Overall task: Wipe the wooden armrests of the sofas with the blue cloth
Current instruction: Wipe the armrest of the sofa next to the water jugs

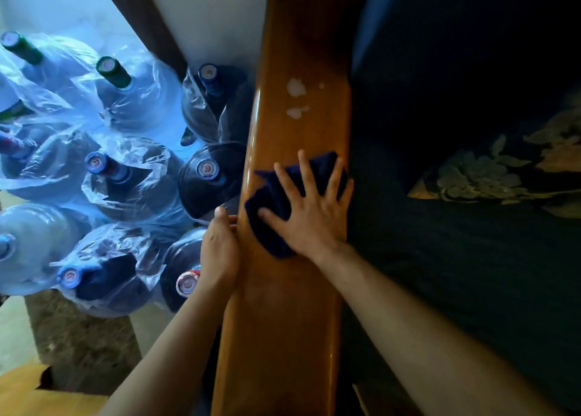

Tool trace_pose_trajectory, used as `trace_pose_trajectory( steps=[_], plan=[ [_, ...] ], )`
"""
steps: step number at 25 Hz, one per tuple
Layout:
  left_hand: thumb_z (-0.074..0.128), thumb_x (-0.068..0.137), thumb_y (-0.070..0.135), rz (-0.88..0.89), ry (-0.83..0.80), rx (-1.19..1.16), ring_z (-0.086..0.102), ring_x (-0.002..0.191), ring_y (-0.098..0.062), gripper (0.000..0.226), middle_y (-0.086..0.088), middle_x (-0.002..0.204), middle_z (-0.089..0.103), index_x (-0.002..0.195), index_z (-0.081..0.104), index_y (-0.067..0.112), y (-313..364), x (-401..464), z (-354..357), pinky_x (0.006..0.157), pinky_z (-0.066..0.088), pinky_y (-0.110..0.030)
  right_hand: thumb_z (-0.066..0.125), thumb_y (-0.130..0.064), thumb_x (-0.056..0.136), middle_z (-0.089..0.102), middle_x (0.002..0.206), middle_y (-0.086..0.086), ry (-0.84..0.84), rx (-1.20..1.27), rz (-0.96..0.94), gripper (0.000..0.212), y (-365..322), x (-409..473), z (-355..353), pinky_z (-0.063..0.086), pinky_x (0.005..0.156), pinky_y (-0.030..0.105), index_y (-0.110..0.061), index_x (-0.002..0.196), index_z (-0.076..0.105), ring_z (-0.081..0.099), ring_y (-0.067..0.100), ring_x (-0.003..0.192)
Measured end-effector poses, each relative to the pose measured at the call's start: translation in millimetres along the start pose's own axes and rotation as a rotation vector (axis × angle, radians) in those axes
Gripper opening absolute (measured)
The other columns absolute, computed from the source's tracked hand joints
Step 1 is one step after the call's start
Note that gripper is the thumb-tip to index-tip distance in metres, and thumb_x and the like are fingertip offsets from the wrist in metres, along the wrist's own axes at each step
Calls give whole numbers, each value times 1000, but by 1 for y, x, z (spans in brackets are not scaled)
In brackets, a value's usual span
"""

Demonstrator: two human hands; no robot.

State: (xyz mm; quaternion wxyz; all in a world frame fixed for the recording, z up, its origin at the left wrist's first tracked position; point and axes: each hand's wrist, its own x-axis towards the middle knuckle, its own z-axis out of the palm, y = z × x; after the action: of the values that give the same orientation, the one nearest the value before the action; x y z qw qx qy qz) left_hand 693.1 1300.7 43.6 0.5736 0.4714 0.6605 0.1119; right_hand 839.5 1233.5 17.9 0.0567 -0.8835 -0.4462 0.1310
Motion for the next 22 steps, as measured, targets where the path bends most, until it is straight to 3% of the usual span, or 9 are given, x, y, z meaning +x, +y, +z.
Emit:
trace_pose_trajectory(
  steps=[2,4,8,10,12,14,16,19,22],
  plan=[
    [19,100,64,33,44,63,67,99,-29,69,-10,104,73,105,69,17,4,-5,11,94,52,-53,23,-88,85,-5,173,-6,-22,107,88,83,22,55,-14,21,115,72,-52,159,7,-1,55,153],
    [15,101,64,36,79,118,65,100,-29,73,-11,107,71,109,67,14,9,-7,14,94,50,-52,32,-78,93,0,173,-2,-4,351,257,77,39,81,-21,38,111,57,-48,161,9,25,48,150],
    [14,104,60,37,111,121,64,99,-31,72,-15,104,69,106,66,10,18,-4,18,93,49,-53,40,-65,99,30,166,7,-10,758,512,76,41,3,-12,44,102,43,-40,163,6,48,34,141],
    [16,104,60,30,115,88,64,98,-31,70,-14,102,69,105,64,9,24,-1,21,94,50,-54,30,-71,98,15,172,7,-34,521,367,77,25,-64,-5,42,108,49,-41,163,2,36,39,148],
    [19,104,61,18,127,48,66,96,-30,68,-13,100,71,103,65,11,29,5,24,93,52,-53,22,-75,96,5,174,8,-54,158,95,78,11,-79,1,21,121,62,-38,163,7,14,51,154],
    [23,105,58,34,147,-10,69,94,-29,64,-9,93,73,97,67,13,36,11,26,89,53,-49,23,-79,93,2,174,7,-72,-17,-177,81,0,-36,-4,3,123,68,-41,163,10,1,53,154],
    [27,106,53,77,140,-82,69,100,-29,59,-9,98,74,101,70,13,43,20,26,93,53,-50,25,-83,89,-2,174,4,-95,-81,-340,83,-14,25,-12,-1,122,68,-45,162,10,-4,51,155],
    [29,101,58,108,61,-161,65,118,-32,61,-15,125,70,126,64,14,62,36,28,106,47,-56,35,-75,90,-7,174,0,-116,-183,-364,77,-32,123,-27,-2,123,65,-47,160,19,-9,46,156],
    [29,90,68,110,20,-164,64,118,-29,56,-8,124,67,114,61,29,76,52,30,108,45,-57,45,-50,90,7,174,0,-121,-221,-265,59,-56,200,-39,-1,125,61,-36,147,52,-9,43,157]
  ],
)
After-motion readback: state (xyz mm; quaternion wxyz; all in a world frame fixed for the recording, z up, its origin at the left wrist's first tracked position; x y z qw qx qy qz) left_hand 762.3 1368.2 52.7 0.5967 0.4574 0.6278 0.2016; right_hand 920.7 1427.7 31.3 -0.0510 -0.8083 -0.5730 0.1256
